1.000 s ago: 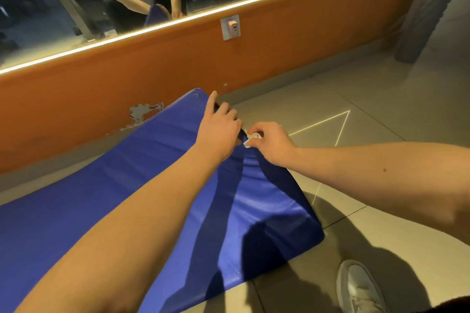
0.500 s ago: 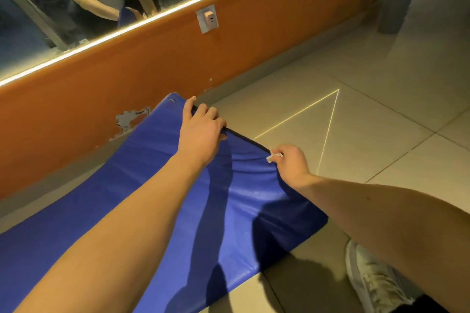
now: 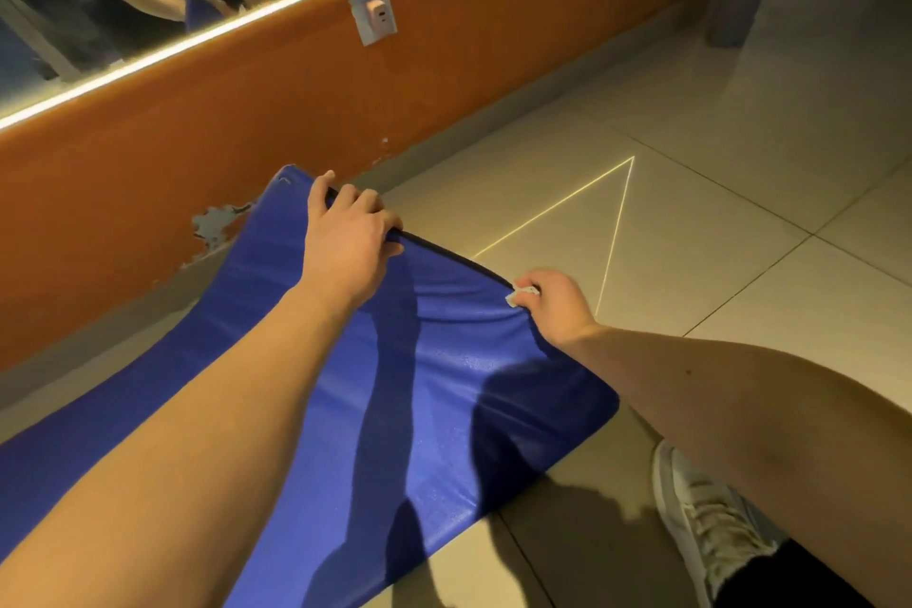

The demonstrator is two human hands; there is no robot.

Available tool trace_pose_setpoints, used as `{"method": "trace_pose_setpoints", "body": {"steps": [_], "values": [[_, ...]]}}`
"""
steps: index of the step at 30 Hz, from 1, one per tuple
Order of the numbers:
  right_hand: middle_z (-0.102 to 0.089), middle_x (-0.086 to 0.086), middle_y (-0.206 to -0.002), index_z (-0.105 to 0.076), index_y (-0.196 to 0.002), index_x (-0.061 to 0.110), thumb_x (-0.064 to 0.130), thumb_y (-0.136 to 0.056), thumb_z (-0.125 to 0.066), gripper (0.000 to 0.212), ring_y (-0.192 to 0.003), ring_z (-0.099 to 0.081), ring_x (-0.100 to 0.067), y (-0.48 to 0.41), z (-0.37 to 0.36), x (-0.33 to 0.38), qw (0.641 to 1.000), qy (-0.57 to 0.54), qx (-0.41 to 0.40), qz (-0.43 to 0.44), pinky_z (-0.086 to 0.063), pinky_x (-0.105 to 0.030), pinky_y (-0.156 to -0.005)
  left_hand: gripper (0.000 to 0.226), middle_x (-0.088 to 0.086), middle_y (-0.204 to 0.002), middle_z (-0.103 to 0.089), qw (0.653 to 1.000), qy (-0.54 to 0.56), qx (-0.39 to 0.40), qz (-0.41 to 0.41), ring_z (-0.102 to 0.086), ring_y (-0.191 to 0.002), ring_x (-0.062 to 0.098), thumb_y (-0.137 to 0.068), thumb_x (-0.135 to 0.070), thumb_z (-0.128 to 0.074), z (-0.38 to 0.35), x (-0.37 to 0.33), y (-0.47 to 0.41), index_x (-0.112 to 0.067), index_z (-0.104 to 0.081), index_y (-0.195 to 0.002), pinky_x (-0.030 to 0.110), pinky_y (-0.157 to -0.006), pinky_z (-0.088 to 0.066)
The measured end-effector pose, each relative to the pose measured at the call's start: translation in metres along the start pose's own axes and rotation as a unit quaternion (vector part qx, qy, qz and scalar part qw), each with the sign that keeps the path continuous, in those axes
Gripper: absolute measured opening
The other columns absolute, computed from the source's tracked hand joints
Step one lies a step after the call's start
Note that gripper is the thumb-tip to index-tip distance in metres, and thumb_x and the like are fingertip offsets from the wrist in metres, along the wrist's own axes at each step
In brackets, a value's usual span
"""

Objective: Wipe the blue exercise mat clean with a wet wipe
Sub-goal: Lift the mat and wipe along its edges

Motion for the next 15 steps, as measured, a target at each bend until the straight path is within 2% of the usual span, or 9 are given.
{"method": "trace_pose_setpoints", "body": {"steps": [4, 8, 11, 15], "values": [[-0.069, -0.013, -0.091, -0.068, -0.091, 0.005, 0.017, -0.093, -0.073, 0.013, -0.078, -0.058, -0.021, 0.003, 0.004, -0.027, 0.998, -0.005, -0.007, -0.055, -0.047, -0.027, -0.069, 0.025, 0.002, -0.099, -0.063, 1.0, -0.014, -0.002, -0.002, -0.053, -0.104, 0.032, -0.086, -0.039, -0.073, -0.003, -0.005, -0.004, -0.023, -0.075, -0.106, 0.054, -0.118, -0.011], [-0.07, -0.009, -0.092, -0.071, -0.094, 0.007, 0.016, -0.092, -0.075, 0.01, -0.081, -0.061, -0.019, 0.008, 0.002, -0.02, 0.998, -0.035, -0.012, -0.048, -0.048, -0.022, -0.069, 0.052, 0.001, -0.118, -0.061, 0.995, -0.057, 0.069, -0.039, -0.046, -0.122, 0.033, -0.087, -0.06, -0.06, -0.004, -0.021, -0.011, -0.026, -0.062, -0.127, 0.058, -0.121, -0.004], [-0.07, -0.01, -0.09, -0.072, -0.093, 0.008, 0.016, -0.091, -0.077, 0.009, -0.079, -0.06, -0.019, 0.011, 0.002, -0.014, 0.998, -0.05, -0.011, -0.037, -0.05, -0.023, -0.07, 0.065, 0.001, -0.126, -0.056, 0.989, -0.058, 0.115, -0.07, -0.042, -0.127, 0.032, -0.087, -0.069, -0.053, -0.016, -0.044, -0.016, -0.026, -0.056, -0.136, 0.059, -0.121, -0.004], [-0.07, -0.012, -0.091, -0.073, -0.093, 0.007, 0.015, -0.089, -0.078, 0.01, -0.076, -0.058, -0.016, 0.011, 0.002, 0.006, 0.998, -0.067, -0.009, -0.011, -0.052, -0.034, -0.073, 0.057, 0.001, -0.127, -0.058, 0.983, -0.048, 0.143, -0.105, -0.042, -0.127, 0.031, -0.091, -0.06, -0.057, -0.033, -0.084, -0.02, -0.024, -0.057, -0.135, 0.058, -0.121, -0.007]]}}
Point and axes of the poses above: each hand's wrist, its own y-axis away from the middle knuckle, its own z-axis out of the back of the hand, x = y × z, the point moved 3 cm from there along -y, towards the middle knuckle
